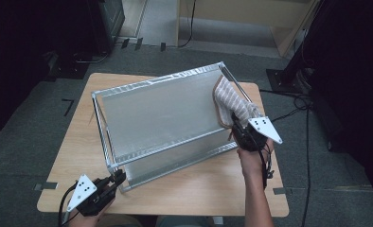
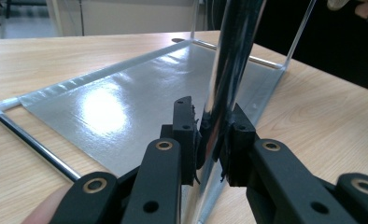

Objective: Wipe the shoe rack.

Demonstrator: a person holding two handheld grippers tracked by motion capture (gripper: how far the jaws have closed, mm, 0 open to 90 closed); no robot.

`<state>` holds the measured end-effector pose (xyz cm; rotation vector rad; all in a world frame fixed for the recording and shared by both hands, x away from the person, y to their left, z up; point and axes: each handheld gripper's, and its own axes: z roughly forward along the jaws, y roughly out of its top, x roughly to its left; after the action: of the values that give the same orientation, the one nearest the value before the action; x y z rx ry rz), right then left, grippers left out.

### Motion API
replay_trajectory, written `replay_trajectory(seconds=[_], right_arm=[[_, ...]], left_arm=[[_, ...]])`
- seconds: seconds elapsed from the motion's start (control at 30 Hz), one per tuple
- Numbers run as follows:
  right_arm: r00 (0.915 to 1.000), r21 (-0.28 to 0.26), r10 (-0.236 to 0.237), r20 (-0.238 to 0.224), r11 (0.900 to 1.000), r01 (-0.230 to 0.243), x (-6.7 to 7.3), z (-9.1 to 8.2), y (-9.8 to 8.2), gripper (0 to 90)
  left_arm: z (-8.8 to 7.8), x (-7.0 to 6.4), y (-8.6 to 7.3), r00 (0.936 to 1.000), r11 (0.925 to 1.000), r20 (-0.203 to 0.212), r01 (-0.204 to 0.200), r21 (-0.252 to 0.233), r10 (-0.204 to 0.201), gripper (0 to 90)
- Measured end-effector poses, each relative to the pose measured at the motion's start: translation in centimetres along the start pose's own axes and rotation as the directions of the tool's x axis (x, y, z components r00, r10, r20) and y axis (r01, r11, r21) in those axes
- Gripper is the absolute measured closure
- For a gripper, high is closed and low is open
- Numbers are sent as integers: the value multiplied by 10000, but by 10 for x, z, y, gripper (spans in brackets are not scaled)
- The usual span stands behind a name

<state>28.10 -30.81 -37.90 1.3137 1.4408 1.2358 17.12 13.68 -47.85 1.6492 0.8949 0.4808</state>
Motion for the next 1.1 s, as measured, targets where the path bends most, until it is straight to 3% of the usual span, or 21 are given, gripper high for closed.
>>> replay_trajectory(seconds=[0.13, 0.23, 0.43, 0.67, 0.87, 0.97, 1.03, 1.1], right_arm=[[9984, 11, 385, -403, 9993, -385, 7, -2, -1, 682], [9953, 49, 468, -853, 9989, -465, 21, -3, -2, 684], [9868, 10, -348, -1583, 9994, 354, 73, -8, -6, 685], [9525, -35, -865, -2920, 9960, 893, 126, -19, -10, 685], [9132, -141, -1336, -3850, 9902, 1389, 168, -38, -14, 684], [8846, -260, -1663, -4357, 9847, 1723, 185, -47, -16, 683], [8755, -283, -1703, -4521, 9838, 1768, 191, -51, -16, 683], [8725, -425, -1893, -4505, 9807, 1908, 194, -52, -17, 683]], left_arm=[[2, -5, -1, 9994, 9999, 332, -113, 62, 111, 790], [5, -13, -1, 9992, 9996, 328, -239, 115, 235, 792], [11, -24, -1, 9981, 9996, 567, -248, 149, 239, 791], [18, -35, -2, 9958, 9992, 862, -330, 221, 309, 791], [20, -38, -3, 9960, 9994, 874, -234, 273, 210, 790], [21, -39, -4, 9953, 9993, 947, -231, 288, 203, 790], [21, -40, -5, 9957, 9990, 869, -346, 293, 319, 790], [20, -44, -6, 9965, 9976, 524, -661, 201, 650, 796]])
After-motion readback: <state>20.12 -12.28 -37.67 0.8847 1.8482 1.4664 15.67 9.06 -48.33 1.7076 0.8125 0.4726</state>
